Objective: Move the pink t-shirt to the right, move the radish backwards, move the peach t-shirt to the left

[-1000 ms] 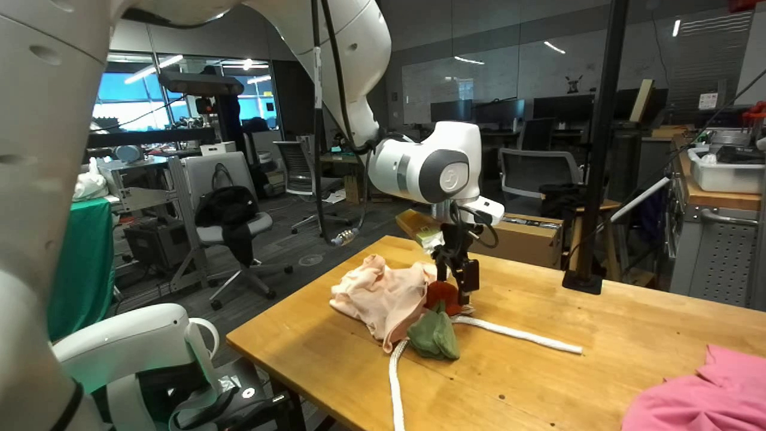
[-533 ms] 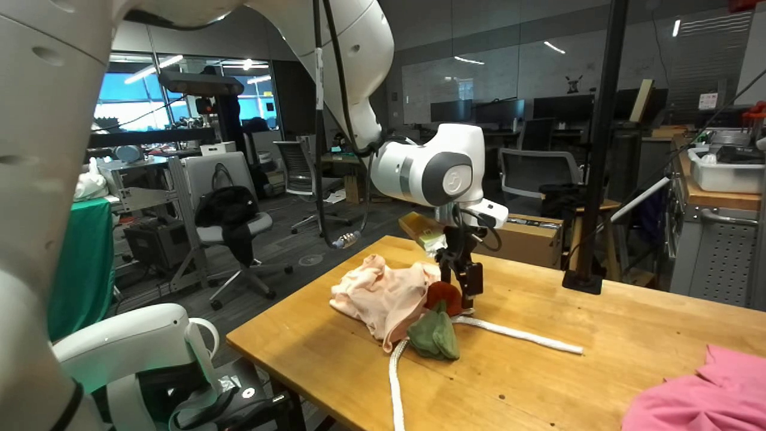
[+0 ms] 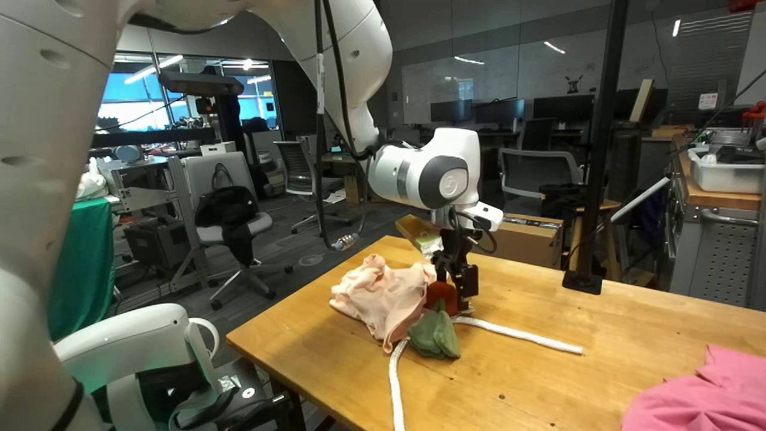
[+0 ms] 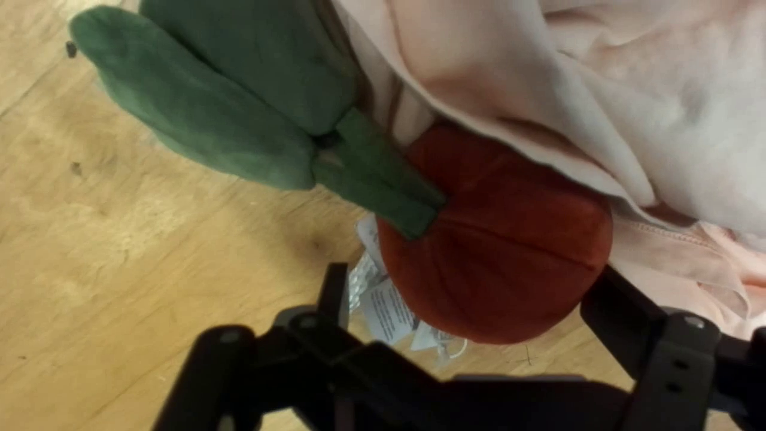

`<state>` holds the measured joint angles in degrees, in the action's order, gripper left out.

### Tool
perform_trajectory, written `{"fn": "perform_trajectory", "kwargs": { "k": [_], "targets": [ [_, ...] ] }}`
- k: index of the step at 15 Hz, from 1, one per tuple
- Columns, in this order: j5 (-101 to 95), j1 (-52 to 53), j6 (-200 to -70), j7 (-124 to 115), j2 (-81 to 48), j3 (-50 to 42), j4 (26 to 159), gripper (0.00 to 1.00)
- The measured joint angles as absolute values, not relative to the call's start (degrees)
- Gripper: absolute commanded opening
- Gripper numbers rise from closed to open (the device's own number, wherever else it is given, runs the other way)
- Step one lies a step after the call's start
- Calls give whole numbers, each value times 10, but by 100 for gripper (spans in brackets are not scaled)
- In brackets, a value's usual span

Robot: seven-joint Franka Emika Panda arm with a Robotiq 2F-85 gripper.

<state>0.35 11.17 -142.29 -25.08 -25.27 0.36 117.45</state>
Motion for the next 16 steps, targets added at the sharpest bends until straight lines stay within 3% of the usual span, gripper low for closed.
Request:
{"fn": "perform_trajectory", "kwargs": {
  "k": [1,10,13,16],
  "targets": [
    [3,113,-1423,-251,-254,4,1174,73],
    [-18,117,-1441,-259,-255,-3,1174,8],
    [-26,120,-1447,-263,-254,-7,1174,2],
    [-43,123,-1455,-272,-254,-15,1174,6]
  ]
}}
